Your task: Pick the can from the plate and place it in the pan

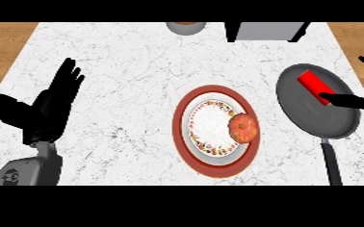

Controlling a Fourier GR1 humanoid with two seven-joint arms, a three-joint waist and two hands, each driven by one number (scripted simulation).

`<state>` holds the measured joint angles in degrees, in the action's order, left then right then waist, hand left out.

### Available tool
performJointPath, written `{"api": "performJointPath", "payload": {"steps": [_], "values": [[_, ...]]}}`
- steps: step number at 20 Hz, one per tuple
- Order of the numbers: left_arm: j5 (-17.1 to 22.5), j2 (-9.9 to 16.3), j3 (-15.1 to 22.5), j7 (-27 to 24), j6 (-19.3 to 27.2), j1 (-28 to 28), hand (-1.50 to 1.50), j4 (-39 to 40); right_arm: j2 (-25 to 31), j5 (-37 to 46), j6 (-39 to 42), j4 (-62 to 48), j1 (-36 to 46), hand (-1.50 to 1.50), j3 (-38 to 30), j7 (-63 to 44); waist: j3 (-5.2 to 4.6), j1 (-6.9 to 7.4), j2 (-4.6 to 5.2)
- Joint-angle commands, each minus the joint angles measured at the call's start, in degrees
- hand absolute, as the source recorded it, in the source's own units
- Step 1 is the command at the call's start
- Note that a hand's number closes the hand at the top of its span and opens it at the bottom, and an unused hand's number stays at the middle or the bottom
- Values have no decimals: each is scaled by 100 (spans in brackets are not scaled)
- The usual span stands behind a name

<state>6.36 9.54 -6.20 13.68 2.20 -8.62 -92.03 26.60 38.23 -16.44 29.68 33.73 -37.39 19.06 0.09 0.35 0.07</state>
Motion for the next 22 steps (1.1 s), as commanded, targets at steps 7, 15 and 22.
{"api": "performJointPath", "payload": {"steps": [7, 15, 22], "values": [[68, 183, -259, 30, -22, -15, 0, 57, 636, -2014, 2339, 403, -1306, -150, -1300, 1329, -10, -198, -46], [11, 58, -141, 80, 10, 1, 0, -35, 1019, -2860, 4091, 829, -2691, -150, -1597, 1859, -8, -95, -17], [-251, -208, 130, -42, 146, 1, 0, -33, 257, -3301, 3849, 2458, -3464, -150, -1353, 1216, -14, -65, -17]]}}
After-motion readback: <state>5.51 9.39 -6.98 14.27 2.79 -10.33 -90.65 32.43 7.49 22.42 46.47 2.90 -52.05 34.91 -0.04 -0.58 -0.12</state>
